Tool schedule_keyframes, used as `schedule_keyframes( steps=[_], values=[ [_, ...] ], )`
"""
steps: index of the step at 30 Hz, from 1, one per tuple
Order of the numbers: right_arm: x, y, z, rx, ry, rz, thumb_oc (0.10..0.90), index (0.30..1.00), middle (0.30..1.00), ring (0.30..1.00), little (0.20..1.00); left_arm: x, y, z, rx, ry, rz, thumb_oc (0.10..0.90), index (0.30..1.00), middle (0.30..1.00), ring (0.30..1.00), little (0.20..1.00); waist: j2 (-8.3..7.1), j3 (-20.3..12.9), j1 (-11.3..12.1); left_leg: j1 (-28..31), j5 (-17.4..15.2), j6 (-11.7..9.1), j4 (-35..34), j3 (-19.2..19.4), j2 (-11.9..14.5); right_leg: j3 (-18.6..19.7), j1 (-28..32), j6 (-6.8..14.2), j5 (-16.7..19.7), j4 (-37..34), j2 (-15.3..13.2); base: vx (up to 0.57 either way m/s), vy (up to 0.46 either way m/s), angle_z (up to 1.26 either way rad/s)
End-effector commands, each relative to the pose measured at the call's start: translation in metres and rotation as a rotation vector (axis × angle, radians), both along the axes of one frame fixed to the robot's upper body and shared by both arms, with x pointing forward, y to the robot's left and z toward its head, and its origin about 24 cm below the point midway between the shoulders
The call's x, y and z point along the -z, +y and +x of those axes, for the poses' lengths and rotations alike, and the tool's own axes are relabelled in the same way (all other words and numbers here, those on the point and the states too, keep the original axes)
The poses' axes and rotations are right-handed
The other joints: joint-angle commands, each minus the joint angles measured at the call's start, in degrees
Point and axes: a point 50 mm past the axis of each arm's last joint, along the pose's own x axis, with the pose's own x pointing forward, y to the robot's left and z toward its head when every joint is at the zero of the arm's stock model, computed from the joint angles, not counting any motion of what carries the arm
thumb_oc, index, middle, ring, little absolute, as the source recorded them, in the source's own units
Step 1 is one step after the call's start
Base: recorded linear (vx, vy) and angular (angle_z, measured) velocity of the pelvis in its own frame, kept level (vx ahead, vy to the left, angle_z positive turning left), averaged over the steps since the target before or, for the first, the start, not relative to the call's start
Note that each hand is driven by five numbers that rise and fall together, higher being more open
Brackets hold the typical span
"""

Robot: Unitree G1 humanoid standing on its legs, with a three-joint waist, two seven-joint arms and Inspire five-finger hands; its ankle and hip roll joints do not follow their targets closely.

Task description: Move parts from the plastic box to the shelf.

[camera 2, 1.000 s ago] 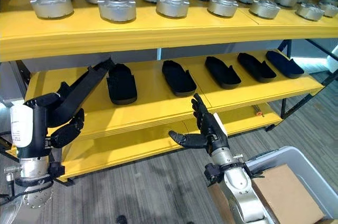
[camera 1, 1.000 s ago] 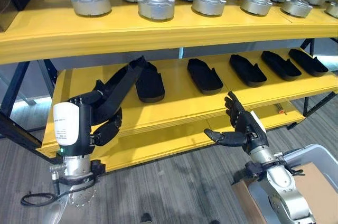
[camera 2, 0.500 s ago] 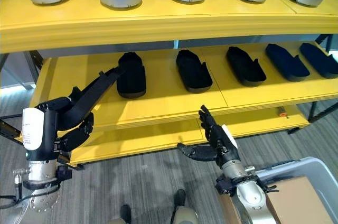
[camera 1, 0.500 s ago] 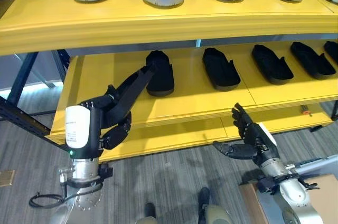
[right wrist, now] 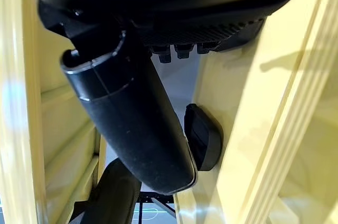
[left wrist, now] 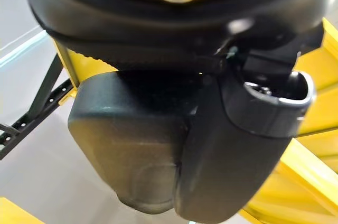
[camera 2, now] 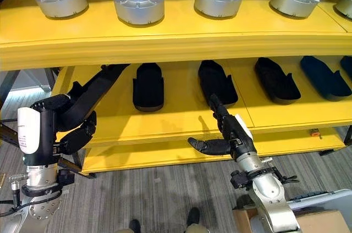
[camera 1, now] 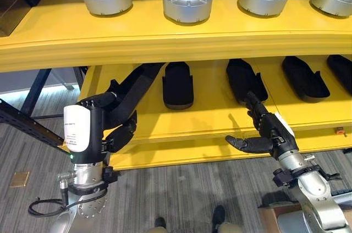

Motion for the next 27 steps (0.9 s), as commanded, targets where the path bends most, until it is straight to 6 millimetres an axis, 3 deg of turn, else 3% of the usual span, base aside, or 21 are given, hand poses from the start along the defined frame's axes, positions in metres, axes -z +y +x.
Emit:
schedule_keyframes(
  steps=[1, 4, 8, 9, 10, 11, 13, 16, 17, 19, 20, 23, 24, 27],
  values=[
    [-0.036, 0.003, -0.001, -0.008, -0.242, -0.005, 0.900, 1.000, 1.000, 1.000, 1.000, -0.047, 0.004, -0.012, 0.073, -0.266, -0.005, 0.400, 0.300, 0.300, 0.300, 0.300, -3.63, -5.0, -1.0, -0.8, -7.3, 1.8, 8.6, 1.7, -1.1, 1.1, -2.0, -1.1, -1.7, 3.1, 1.8, 0.13, -0.116, 0.16],
    [-0.035, 0.001, -0.007, -0.010, -0.251, -0.027, 0.900, 1.000, 1.000, 1.000, 1.000, -0.044, 0.003, -0.014, 0.070, -0.247, 0.034, 0.400, 0.300, 0.300, 0.300, 0.300, -3.18, -5.1, -1.2, -0.9, -6.8, 1.5, 10.6, 1.8, -0.7, 1.0, -0.9, -1.7, -2.5, 3.4, 1.8, 0.15, -0.134, 0.18],
    [-0.028, -0.001, -0.003, -0.023, -0.178, -0.022, 0.900, 1.000, 1.000, 1.000, 1.000, -0.038, 0.012, -0.013, -0.018, -0.226, 0.048, 0.400, 0.300, 0.300, 0.300, 0.300, -1.65, -5.4, -1.5, -1.8, -3.2, -0.2, 16.3, 1.4, 1.0, 0.9, 1.0, -3.5, -4.7, 4.2, 2.5, 0.11, -0.117, 0.05],
    [-0.025, -0.002, -0.003, -0.047, -0.162, -0.012, 0.900, 1.000, 1.000, 1.000, 1.000, -0.038, 0.016, -0.010, -0.048, -0.238, 0.051, 0.400, 0.300, 0.300, 0.300, 0.300, -1.73, -5.6, -1.5, -2.7, -0.9, -0.8, 19.4, 1.5, 1.3, 0.3, 1.2, -4.2, -4.6, 3.9, 2.6, 0.08, -0.127, 0.02],
    [-0.025, -0.002, -0.003, -0.056, -0.162, -0.013, 0.900, 1.000, 1.000, 1.000, 1.000, -0.039, 0.017, -0.010, -0.056, -0.241, 0.049, 0.400, 0.300, 0.300, 0.300, 0.300, -1.58, -5.6, -1.6, -2.8, -1.5, -1.0, 20.9, 1.5, 1.4, -0.1, 1.3, -4.4, -4.9, 3.9, 2.8, 0.07, -0.157, 0.13],
    [-0.024, 0.000, -0.004, -0.072, -0.158, -0.016, 0.900, 1.000, 1.000, 1.000, 1.000, -0.040, 0.019, -0.009, -0.071, -0.250, 0.039, 0.400, 0.300, 0.300, 0.300, 0.300, -1.56, -5.6, -1.6, -4.7, 1.2, -1.6, 25.1, 1.5, 1.2, -0.4, 1.6, -5.1, -4.9, 3.5, 3.1, 0.06, -0.101, 0.25],
    [-0.023, 0.000, -0.005, -0.068, -0.154, -0.020, 0.900, 1.000, 1.000, 1.000, 1.000, -0.039, 0.020, -0.005, -0.075, -0.251, 0.020, 0.400, 0.300, 0.300, 0.300, 0.300, -1.84, -5.4, -1.6, -7.6, 2.9, -1.9, 28.0, 1.8, 1.8, -0.4, 2.5, -5.5, -5.0, 2.9, 3.2, 0.07, -0.076, 0.27],
    [-0.022, 0.001, -0.003, -0.061, -0.169, -0.016, 0.900, 1.000, 1.000, 1.000, 1.000, -0.037, 0.019, 0.000, -0.092, -0.244, 0.010, 0.400, 0.300, 0.300, 0.300, 0.300, -0.89, -5.0, -2.2, -8.4, 3.3, -2.6, 18.5, 5.8, 4.4, -1.9, 4.4, -4.7, -5.9, 2.4, 3.3, 0.17, 0.152, 0.36],
    [-0.024, 0.004, -0.003, -0.057, -0.194, -0.028, 0.900, 1.000, 1.000, 1.000, 1.000, -0.034, 0.017, 0.002, -0.094, -0.224, 0.008, 0.400, 0.300, 0.300, 0.300, 0.300, 0.13, -5.2, -2.1, -9.1, 6.6, -4.3, 9.4, 6.8, 6.0, -2.6, 6.3, -3.7, -6.4, 1.5, 3.0, 0.15, 0.362, 0.36],
    [-0.023, 0.007, -0.005, -0.056, -0.191, -0.040, 0.900, 1.000, 1.000, 1.000, 1.000, -0.032, 0.016, 0.002, -0.097, -0.223, -0.005, 0.400, 0.300, 0.300, 0.300, 0.300, 0.34, -4.5, -1.7, -10.5, 14.4, -5.9, 2.3, 7.6, 8.3, -3.6, 8.3, -3.3, -5.9, 0.6, 2.0, 0.16, 0.325, 0.40],
    [-0.023, 0.008, -0.005, -0.052, -0.187, -0.045, 0.900, 1.000, 1.000, 1.000, 1.000, -0.031, 0.016, 0.002, -0.102, -0.225, -0.014, 0.400, 0.300, 0.300, 0.300, 0.300, 0.07, -4.2, -1.4, -12.1, 15.9, -6.4, 1.2, 7.1, 9.5, -3.6, 9.0, -3.0, -5.6, 0.3, 1.0, 0.15, 0.286, 0.23],
    [-0.021, 0.010, -0.005, -0.063, -0.179, -0.060, 0.900, 1.000, 1.000, 1.000, 1.000, -0.029, 0.020, 0.000, -0.124, -0.221, -0.037, 0.400, 0.300, 0.300, 0.300, 0.300, -0.30, -4.0, -0.8, -13.8, 14.9, -6.2, 0.5, 4.3, 9.7, -2.7, 9.7, -2.3, -5.8, 0.5, -1.2, 0.12, 0.318, -0.11],
    [-0.022, 0.011, -0.005, -0.082, -0.186, -0.062, 0.900, 1.000, 1.000, 1.000, 1.000, -0.027, 0.023, -0.003, -0.146, -0.217, -0.034, 0.400, 0.300, 0.300, 0.300, 0.300, -0.14, -4.3, -0.5, -13.3, 12.7, -5.5, 0.4, 2.2, 8.8, -1.3, 9.6, -1.6, -5.8, 0.7, -2.2, 0.12, 0.338, -0.40],
    [-0.024, 0.008, -0.008, -0.089, -0.184, -0.053, 0.900, 1.000, 1.000, 1.000, 1.000, -0.024, 0.025, -0.003, -0.170, -0.193, -0.034, 0.400, 0.300, 0.300, 0.300, 0.300, 0.36, -5.2, -1.2, -10.5, 10.5, -5.2, 0.1, 3.8, 7.9, -1.8, 10.2, -0.9, -5.8, 0.2, -2.7, 0.13, 0.268, -0.58]
  ],
)
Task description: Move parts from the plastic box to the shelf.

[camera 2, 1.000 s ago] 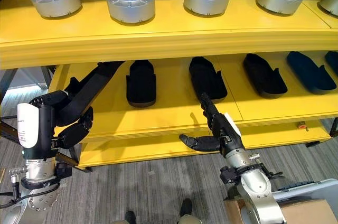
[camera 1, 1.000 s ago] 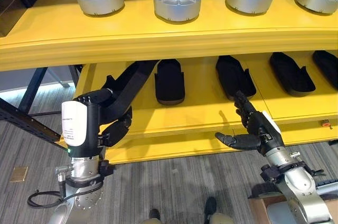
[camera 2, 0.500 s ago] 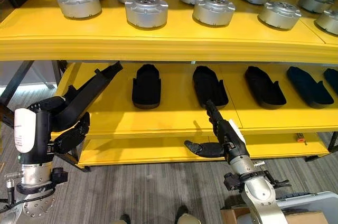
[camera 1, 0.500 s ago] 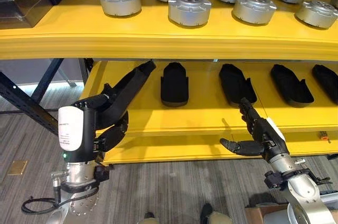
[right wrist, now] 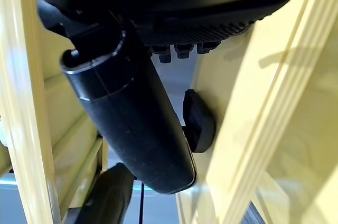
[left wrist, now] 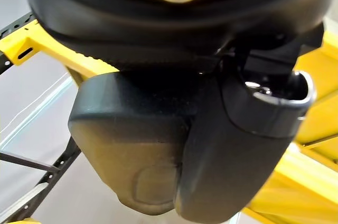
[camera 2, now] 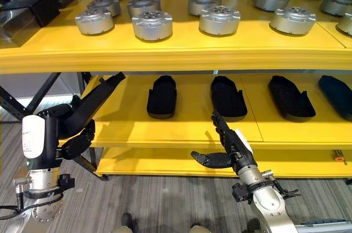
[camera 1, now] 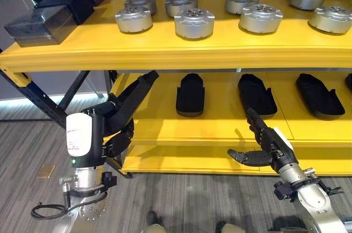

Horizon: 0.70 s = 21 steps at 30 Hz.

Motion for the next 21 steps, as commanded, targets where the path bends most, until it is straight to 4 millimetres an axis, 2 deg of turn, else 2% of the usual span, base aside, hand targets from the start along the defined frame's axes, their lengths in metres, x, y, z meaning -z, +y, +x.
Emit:
schedule_keyframes(
  steps=[1, 6, 9, 16, 21],
  values=[
    [-0.047, 0.011, 0.007, -0.097, -0.255, 0.034, 0.900, 1.000, 1.000, 1.000, 1.000, -0.049, 0.018, 0.004, -0.095, -0.273, -0.011, 0.400, 0.300, 0.300, 0.300, 0.300, -1.84, -2.5, -1.9, -0.3, 4.9, -2.0, -1.2, -0.8, -0.5, -8.2, 14.2, 3.2, 6.4, -15.2, 0.1, 0.14, 0.254, -0.80],
    [-0.050, 0.009, 0.004, -0.114, -0.258, 0.071, 0.900, 1.000, 1.000, 1.000, 1.000, -0.053, 0.018, 0.008, -0.034, -0.269, 0.014, 0.400, 0.300, 0.300, 0.300, 0.300, -2.57, -3.4, -1.7, 3.6, 1.4, 0.4, -3.0, -2.4, -4.7, -6.7, 11.8, 5.4, 9.5, -16.4, -1.2, 0.12, 0.132, -0.38],
    [-0.058, 0.016, 0.007, -0.105, -0.300, 0.113, 0.900, 1.000, 1.000, 1.000, 1.000, -0.055, 0.014, 0.007, 0.013, -0.242, 0.005, 0.400, 0.300, 0.300, 0.300, 0.300, -3.34, -3.6, -0.2, 4.2, -0.2, 1.5, -3.2, -2.8, -6.2, -7.5, 10.3, 6.4, 10.6, -16.7, -1.9, 0.10, 0.030, 0.08],
    [-0.058, 0.034, 0.020, -0.095, -0.306, 0.099, 0.900, 1.000, 1.000, 1.000, 1.000, -0.059, 0.010, 0.013, 0.048, -0.245, 0.038, 0.400, 0.300, 0.300, 0.300, 0.300, -4.80, -3.3, 1.6, 3.1, -1.9, 2.4, -1.4, -0.8, -6.6, -9.1, 9.4, 7.4, 11.6, -17.6, -2.8, 0.06, 0.023, -0.03],
    [-0.060, 0.028, 0.024, -0.040, -0.321, 0.060, 0.900, 1.000, 1.000, 1.000, 1.000, -0.066, 0.006, 0.022, 0.097, -0.246, 0.065, 0.400, 0.300, 0.300, 0.300, 0.300, -5.86, -2.7, 1.3, 0.9, -2.9, 3.6, 1.3, -0.5, -6.9, -7.9, 8.8, 7.2, 10.2, -14.7, -2.1, 0.04, 0.074, -0.05]
  ],
)
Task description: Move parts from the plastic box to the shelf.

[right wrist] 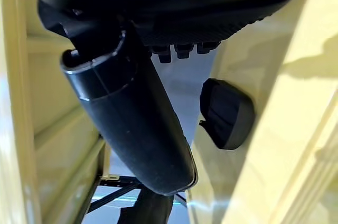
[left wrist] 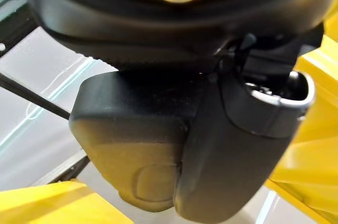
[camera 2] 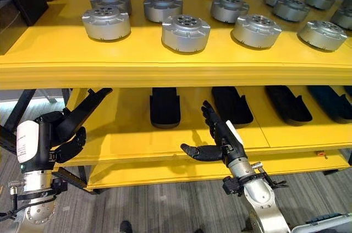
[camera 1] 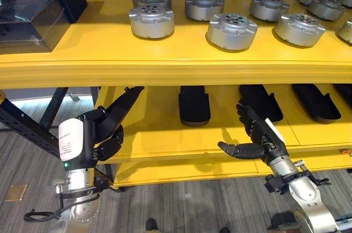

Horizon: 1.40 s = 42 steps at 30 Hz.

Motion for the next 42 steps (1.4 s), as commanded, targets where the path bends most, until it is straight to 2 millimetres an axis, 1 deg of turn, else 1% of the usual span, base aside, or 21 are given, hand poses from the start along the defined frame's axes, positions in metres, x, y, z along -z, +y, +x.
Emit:
schedule_keyframes(
  steps=[1, 3, 4, 5, 7, 8, 9, 11, 12, 15, 16, 18, 22, 23, 26, 28, 29, 31, 33, 37, 42],
  values=[
    [-0.053, 0.000, 0.013, 0.023, -0.281, -0.017, 0.900, 1.000, 1.000, 1.000, 1.000, -0.073, -0.015, 0.021, 0.163, -0.347, 0.076, 0.400, 0.300, 0.300, 0.300, 0.300, -0.15, -1.2, 0.1, -3.2, -3.3, 4.3, 4.7, -2.8, -1.3, -2.2, 0.0, -0.4, -2.1, 6.0, 0.9, 0.00, 0.000, 0.00],
    [-0.054, -0.002, 0.013, 0.034, -0.298, -0.005, 0.900, 1.000, 1.000, 1.000, 1.000, -0.079, -0.016, 0.025, 0.172, -0.369, 0.090, 0.400, 0.300, 0.300, 0.300, 0.300, -0.87, 0.2, -0.3, -3.4, -3.5, 5.0, 4.8, -2.1, -0.8, -3.7, -4.7, -0.4, -0.6, 14.3, 0.7, -0.02, -0.025, -0.05],
    [-0.055, -0.003, 0.012, 0.026, -0.312, -0.001, 0.900, 1.000, 1.000, 1.000, 1.000, -0.081, -0.016, 0.024, 0.165, -0.384, 0.097, 0.400, 0.300, 0.300, 0.300, 0.300, -1.31, 1.0, -0.5, -3.4, -3.4, 4.9, 4.6, -1.5, -0.4, -4.2, -6.9, -0.4, 0.2, 15.5, 0.6, -0.03, -0.119, -0.26],
    [-0.056, -0.005, 0.010, 0.020, -0.320, 0.001, 0.900, 1.000, 1.000, 1.000, 1.000, -0.081, -0.016, 0.022, 0.159, -0.392, 0.103, 0.400, 0.300, 0.300, 0.300, 0.300, -1.71, 1.7, -0.6, -3.0, -3.8, 4.6, 4.5, -1.1, -0.1, -4.3, -7.9, -0.1, 0.7, 15.3, 0.5, -0.05, -0.224, -0.41],
    [-0.059, -0.003, 0.010, 0.007, -0.345, 0.014, 0.900, 1.000, 1.000, 1.000, 1.000, -0.085, -0.017, 0.021, 0.148, -0.416, 0.123, 0.400, 0.300, 0.300, 0.300, 0.300, -2.75, 3.1, -1.0, -3.7, -4.4, 4.0, 5.4, -0.6, 0.5, -4.4, -9.8, 0.0, 2.1, 12.0, 0.6, -0.07, -0.269, -0.46],
    [-0.063, 0.001, 0.014, -0.021, -0.361, 0.010, 0.900, 1.000, 1.000, 1.000, 1.000, -0.089, -0.018, 0.022, 0.135, -0.433, 0.136, 0.400, 0.300, 0.300, 0.300, 0.300, -3.00, 4.1, -1.3, -3.6, -4.6, 3.4, 5.5, 0.5, 1.6, -4.7, -10.8, 0.1, 3.4, 10.9, 0.5, -0.05, -0.234, -0.43],
    [-0.064, 0.005, 0.016, -0.038, -0.375, -0.007, 0.900, 1.000, 1.000, 1.000, 1.000, -0.089, -0.018, 0.024, 0.125, -0.439, 0.135, 0.400, 0.300, 0.300, 0.300, 0.300, -2.85, 4.8, -1.4, -3.4, -4.8, 3.0, 5.0, 0.3, 1.9, -4.1, -11.1, 0.7, 3.9, 9.0, 0.6, -0.02, -0.208, -0.31],
    [-0.065, 0.010, 0.016, -0.073, -0.368, -0.020, 0.900, 1.000, 1.000, 1.000, 1.000, -0.086, -0.018, 0.025, 0.100, -0.425, 0.126, 0.400, 0.300, 0.300, 0.300, 0.300, -2.79, 4.8, -1.4, -2.7, -4.1, 2.7, 4.1, 1.4, 2.1, -5.2, -10.2, 1.0, 4.5, 6.3, 0.8, 0.05, -0.152, -0.05],
    [-0.066, 0.010, 0.017, -0.081, -0.368, -0.023, 0.900, 1.000, 1.000, 1.000, 1.000, -0.086, -0.018, 0.026, 0.095, -0.427, 0.126, 0.400, 0.300, 0.300, 0.300, 0.300, -2.62, 4.8, -1.4, -2.4, -4.1, 2.6, 3.9, 1.7, 2.3, -5.7, -9.8, 1.1, 4.3, 5.7, 1.1, 0.05, -0.144, -0.09],
    [-0.068, 0.012, 0.020, -0.091, -0.378, -0.053, 0.900, 1.000, 1.000, 1.000, 1.000, -0.083, -0.021, 0.028, 0.087, -0.439, 0.103, 0.400, 0.300, 0.300, 0.300, 0.300, -1.41, 5.4, -1.2, -3.0, -2.4, 1.5, 3.1, 2.2, 3.1, -6.4, -8.6, -0.1, 2.5, 4.9, 2.1, 0.01, -0.062, -0.12],
    [-0.068, 0.012, 0.020, -0.092, -0.379, -0.055, 0.900, 1.000, 1.000, 1.000, 1.000, -0.083, -0.022, 0.029, 0.087, -0.441, 0.102, 0.400, 0.300, 0.300, 0.300, 0.300, -1.32, 5.4, -1.2, -3.1, -2.3, 1.5, 3.0, 2.2, 3.1, -6.4, -8.6, -0.2, 2.4, 4.9, 2.2, -0.01, 0.000, -0.05],
    [-0.071, 0.012, 0.022, -0.097, -0.386, -0.090, 0.900, 1.000, 1.000, 1.000, 1.000, -0.082, -0.021, 0.030, 0.061, -0.465, 0.076, 0.400, 0.300, 0.300, 0.300, 0.300, 0.01, 5.8, -1.5, -3.9, -1.1, 0.8, 2.8, 2.0, 3.6, -6.5, -8.4, -1.7, 0.8, 4.9, 3.3, 0.00, 0.032, -0.04],
    [-0.074, 0.012, 0.025, -0.107, -0.381, -0.162, 0.900, 1.000, 1.000, 1.000, 1.000, -0.082, -0.018, 0.036, 0.010, -0.481, 0.062, 0.400, 0.300, 0.300, 0.300, 0.300, 1.25, 6.4, -2.1, -4.8, -0.2, 0.2, 3.2, 1.9, 4.0, -6.3, -8.6, -2.6, -0.3, 5.2, 3.6, 0.02, 0.045, -0.05],
    [-0.076, 0.012, 0.027, -0.111, -0.390, -0.189, 0.900, 1.000, 1.000, 1.000, 1.000, -0.085, -0.016, 0.039, -0.019, -0.508, 0.071, 0.400, 0.300, 0.300, 0.300, 0.300, 1.85, 6.8, -2.4, -5.3, 0.1, 0.0, 3.4, 2.0, 4.1, -6.2, -8.8, -2.9, -0.7, 5.5, 3.7, 0.00, 0.054, -0.05],
    [-0.082, 0.013, 0.030, -0.115, -0.411, -0.198, 0.900, 1.000, 1.000, 1.000, 1.000, -0.096, -0.010, 0.049, -0.109, -0.584, 0.079, 0.400, 0.300, 0.300, 0.300, 0.300, 2.71, 7.8, -3.4, -6.8, 0.4, -0.3, 4.0, 1.9, 4.2, -5.8, -10.2, -3.5, -1.9, 6.9, 3.9, -0.02, 0.078, -0.07],
    [-0.082, 0.014, 0.030, -0.125, -0.412, -0.217, 0.900, 1.000, 1.000, 1.000, 1.000, -0.104, 0.000, 0.054, -0.211, -0.654, 0.021, 0.400, 0.300, 0.300, 0.300, 0.300, 3.41, 8.6, -4.3, -7.7, 0.2, -0.3, 4.7, 1.5, 4.0, -5.1, -11.2, -3.7, -2.5, 7.9, 4.0, -0.01, 0.086, -0.14],
    [-0.082, 0.014, 0.030, -0.125, -0.412, -0.217, 0.900, 1.000, 1.000, 1.000, 1.000, -0.104, 0.001, 0.054, -0.217, -0.658, 0.019, 0.400, 0.300, 0.300, 0.300, 0.300, 3.45, 8.7, -4.3, -7.8, 0.2, -0.3, 4.7, 1.5, 4.0, -5.1, -11.3, -3.7, -2.5, 8.0, 4.0, 0.00, 0.084, -0.14],
    [-0.081, 0.015, 0.030, -0.128, -0.416, -0.228, 0.900, 1.000, 1.000, 1.000, 1.000, -0.104, 0.010, 0.052, -0.311, -0.699, -0.002, 0.400, 0.300, 0.300, 0.300, 0.300, 3.79, 9.3, -4.7, -8.5, 0.1, -0.3, 5.3, 1.1, 3.8, -4.5, -12.1, -4.0, -2.9, 8.5, 4.1, 0.00, 0.059, -0.10],
    [-0.082, 0.014, 0.030, -0.130, -0.421, -0.230, 0.900, 1.000, 1.000, 1.000, 1.000, -0.104, 0.014, 0.052, -0.342, -0.692, -0.007, 0.400, 0.300, 0.300, 0.300, 0.300, 3.80, 9.6, -4.8, -8.9, 0.0, -0.4, 5.5, 1.0, 3.8, -4.4, -12.4, -4.1, -3.1, 8.7, 4.1, 0.00, 0.018, -0.01],
    [-0.089, 0.015, 0.033, -0.140, -0.444, -0.241, 0.900, 1.000, 1.000, 1.000, 1.000, -0.100, 0.024, 0.054, -0.447, -0.668, -0.040, 0.400, 0.300, 0.300, 0.300, 0.300, 3.39, 11.2, -4.8, -11.4, -0.5, -0.6, 7.7, 0.2, 4.0, -3.6, -14.8, -4.6, -3.9, 10.7, 4.2, -0.05, 0.011, -0.07],
    [-0.096, 0.018, 0.036, -0.144, -0.472, -0.230, 0.900, 1.000, 1.000, 1.000, 1.000, -0.100, 0.030, 0.056, -0.498, -0.651, -0.038, 0.400, 0.300, 0.300, 0.300, 0.300, 3.02, 12.8, -4.5, -13.9, -1.0, -0.5, 9.9, -0.6, 4.1, -3.2, -17.2, -5.0, -4.7, 12.9, 4.3, -0.06, -0.011, -0.05]
  ],
)
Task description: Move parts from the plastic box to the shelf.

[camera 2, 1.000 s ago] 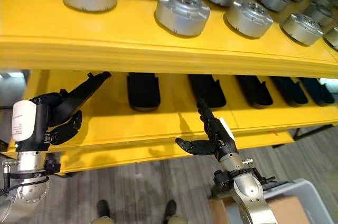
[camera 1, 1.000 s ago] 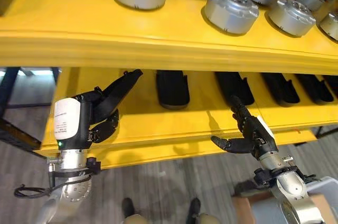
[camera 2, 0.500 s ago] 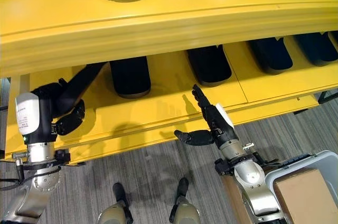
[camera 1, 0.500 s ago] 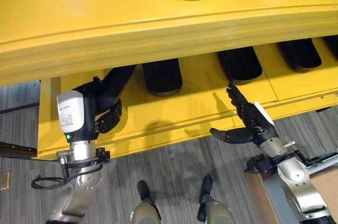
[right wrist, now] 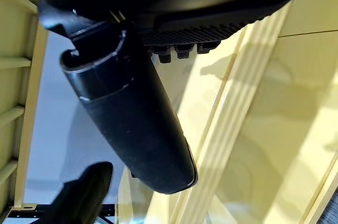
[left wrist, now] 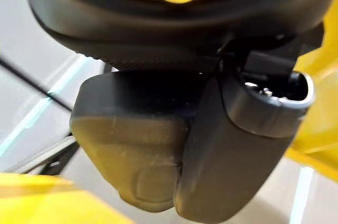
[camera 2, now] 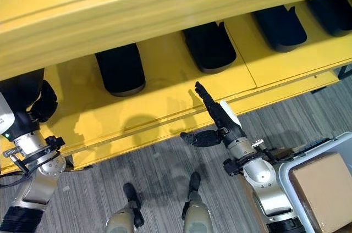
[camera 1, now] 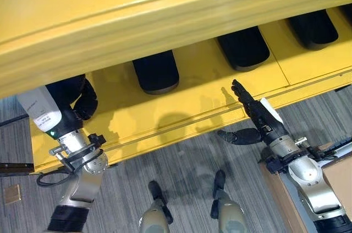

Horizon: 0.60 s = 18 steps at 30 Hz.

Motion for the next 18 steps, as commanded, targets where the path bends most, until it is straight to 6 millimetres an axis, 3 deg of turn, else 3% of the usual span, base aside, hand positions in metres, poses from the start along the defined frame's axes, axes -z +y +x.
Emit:
schedule_keyframes(
  steps=[1, 10, 14, 18],
  values=[
    [-0.054, 0.014, 0.005, -0.093, -0.274, 0.039, 0.900, 1.000, 1.000, 1.000, 1.000, -0.059, 0.016, -0.002, -0.116, -0.305, 0.085, 0.400, 0.300, 0.300, 0.300, 0.300, -1.93, 0.7, 0.0, -6.9, -2.9, 0.4, 8.3, -7.1, 0.0, -2.8, -2.7, -1.2, -8.9, 10.2, 0.3, -0.07, -0.015, -0.02],
    [-0.090, 0.032, 0.018, -0.200, -0.365, 0.000, 0.900, 1.000, 1.000, 1.000, 1.000, -0.081, 0.022, 0.026, -0.132, -0.202, 0.096, 0.400, 0.300, 0.300, 0.300, 0.300, -1.78, 4.7, 0.6, -13.8, -3.8, 0.7, 13.7, -8.5, -0.1, -2.8, -9.4, -2.1, -10.7, 16.9, -0.4, -0.09, -0.014, 0.07],
    [-0.111, 0.025, 0.020, -0.188, -0.423, 0.173, 0.900, 1.000, 1.000, 1.000, 1.000, -0.078, 0.024, 0.035, -0.133, -0.135, 0.042, 0.400, 0.300, 0.300, 0.300, 0.300, -1.40, 6.8, 1.0, -17.3, -4.0, 1.2, 16.2, -9.5, -0.3, -2.9, -12.8, -2.7, -11.7, 20.8, -1.0, -0.10, -0.036, 0.12],
    [-0.133, 0.025, -0.003, -0.352, -0.560, 0.349, 0.900, 1.000, 1.000, 1.000, 1.000, -0.068, 0.028, 0.027, -0.164, -0.203, -0.051, 0.400, 0.300, 0.300, 0.300, 0.300, -0.38, 7.8, 1.2, -18.7, -3.9, 1.6, 16.8, -10.2, -0.7, -2.9, -14.7, -2.7, -12.1, 22.8, -1.5, -0.07, -0.013, 0.03]
  ],
)
